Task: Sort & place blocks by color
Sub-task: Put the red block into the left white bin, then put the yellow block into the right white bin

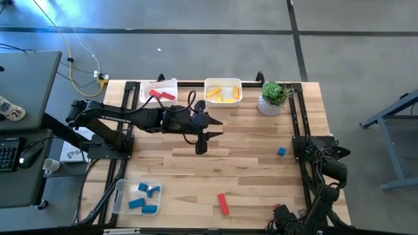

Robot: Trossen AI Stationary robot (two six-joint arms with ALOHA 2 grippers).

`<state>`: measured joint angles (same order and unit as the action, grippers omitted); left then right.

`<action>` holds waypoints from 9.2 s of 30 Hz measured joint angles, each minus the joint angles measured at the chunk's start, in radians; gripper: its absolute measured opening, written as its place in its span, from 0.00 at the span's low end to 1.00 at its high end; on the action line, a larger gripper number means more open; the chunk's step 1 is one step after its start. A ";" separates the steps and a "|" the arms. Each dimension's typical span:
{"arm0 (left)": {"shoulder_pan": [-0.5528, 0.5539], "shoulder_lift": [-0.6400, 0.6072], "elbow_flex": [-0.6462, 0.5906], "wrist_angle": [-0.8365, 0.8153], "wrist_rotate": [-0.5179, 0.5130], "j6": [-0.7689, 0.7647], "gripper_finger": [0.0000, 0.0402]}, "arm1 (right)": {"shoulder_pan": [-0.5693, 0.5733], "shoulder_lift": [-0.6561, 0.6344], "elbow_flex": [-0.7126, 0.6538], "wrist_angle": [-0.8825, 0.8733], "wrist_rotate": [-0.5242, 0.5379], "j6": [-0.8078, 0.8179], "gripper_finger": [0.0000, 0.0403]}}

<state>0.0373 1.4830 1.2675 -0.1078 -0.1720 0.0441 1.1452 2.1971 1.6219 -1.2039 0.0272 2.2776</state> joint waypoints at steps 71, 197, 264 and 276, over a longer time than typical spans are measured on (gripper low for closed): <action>0.052 0.000 0.000 -0.367 0.432 -0.800 0.39 | -0.626 -0.305 0.000 0.198 0.942 -2.053 0.18; 0.992 0.169 0.000 -0.938 -0.037 -0.089 0.35 | -0.651 -0.308 0.001 -0.131 0.506 -1.151 0.49; 0.629 -0.076 -0.586 -0.745 0.130 -0.366 0.34 | -0.615 -0.308 0.000 -0.163 0.544 -1.209 0.49; 0.629 -0.048 -0.585 -0.723 0.134 -0.350 0.10 | -0.615 -0.308 0.000 -0.159 0.550 -1.205 0.49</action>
<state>0.6666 1.4345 0.6823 -0.8303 -0.0380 -0.3057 0.5304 1.8893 1.6215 -1.3627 0.5773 1.0729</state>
